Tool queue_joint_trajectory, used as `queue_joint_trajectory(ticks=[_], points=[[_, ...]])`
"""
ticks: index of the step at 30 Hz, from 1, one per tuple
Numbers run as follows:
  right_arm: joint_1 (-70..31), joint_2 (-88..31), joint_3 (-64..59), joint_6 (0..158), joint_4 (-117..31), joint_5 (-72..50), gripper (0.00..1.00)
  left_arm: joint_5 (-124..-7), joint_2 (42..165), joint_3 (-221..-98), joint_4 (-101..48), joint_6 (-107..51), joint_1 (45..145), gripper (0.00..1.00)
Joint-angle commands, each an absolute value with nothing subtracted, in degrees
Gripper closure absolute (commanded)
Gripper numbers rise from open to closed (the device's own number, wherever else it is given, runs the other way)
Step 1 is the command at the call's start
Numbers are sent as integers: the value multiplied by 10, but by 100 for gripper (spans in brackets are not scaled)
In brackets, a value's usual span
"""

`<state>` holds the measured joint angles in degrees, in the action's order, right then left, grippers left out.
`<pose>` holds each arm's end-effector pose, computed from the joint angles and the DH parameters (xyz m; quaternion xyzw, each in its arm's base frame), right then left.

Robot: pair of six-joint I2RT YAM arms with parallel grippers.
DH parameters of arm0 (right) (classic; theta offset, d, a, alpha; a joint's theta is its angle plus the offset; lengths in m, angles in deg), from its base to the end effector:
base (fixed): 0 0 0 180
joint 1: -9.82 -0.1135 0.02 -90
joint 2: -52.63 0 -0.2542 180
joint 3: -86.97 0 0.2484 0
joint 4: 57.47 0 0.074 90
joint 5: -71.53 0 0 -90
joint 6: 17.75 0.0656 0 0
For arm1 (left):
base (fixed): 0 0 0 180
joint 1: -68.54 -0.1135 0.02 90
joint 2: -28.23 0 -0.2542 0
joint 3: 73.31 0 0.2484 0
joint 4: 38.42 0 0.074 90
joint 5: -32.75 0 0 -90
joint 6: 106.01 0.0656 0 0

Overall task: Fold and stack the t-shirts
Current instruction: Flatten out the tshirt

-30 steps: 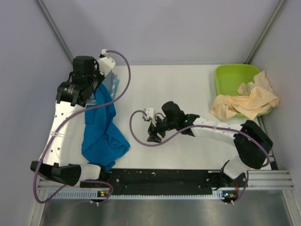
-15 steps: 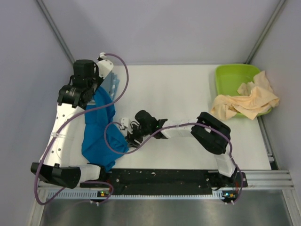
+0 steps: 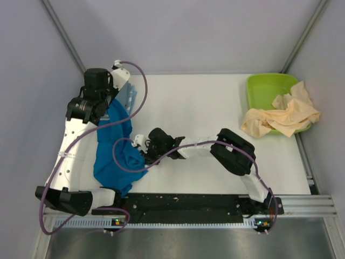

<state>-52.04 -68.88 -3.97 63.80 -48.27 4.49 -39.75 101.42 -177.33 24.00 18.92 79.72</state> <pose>0.1991 0.4265 0.1179 -0.5800 0.6769 0.3479 0.2906 0.2747 -0.0342 0.4126 0.2696 0.8229 0.2292 0.4446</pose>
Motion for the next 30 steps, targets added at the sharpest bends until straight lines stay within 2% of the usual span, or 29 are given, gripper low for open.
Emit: queue_joint_trajectory(ticks=[1,5,10,14,18,24,30], points=[[-514,-670,-51,641,-458,11,100,-388,1000,-1782,213,192,794,100],[-468,-585,-22,671,-450,-33,100,-376,1003,-1790,208,198,790,100],[-357,-402,10,684,-387,-136,100,-390,1014,-1823,211,199,788,100],[-256,-238,2,657,-325,-199,100,-419,1015,-1850,227,191,788,100],[-175,-136,-68,621,-261,-251,100,-496,1006,-1885,259,183,789,100],[-158,-65,-209,558,-166,-357,100,-513,986,-1964,306,170,788,100],[-159,19,-272,567,-134,-363,100,-501,956,-2039,378,165,788,100]])
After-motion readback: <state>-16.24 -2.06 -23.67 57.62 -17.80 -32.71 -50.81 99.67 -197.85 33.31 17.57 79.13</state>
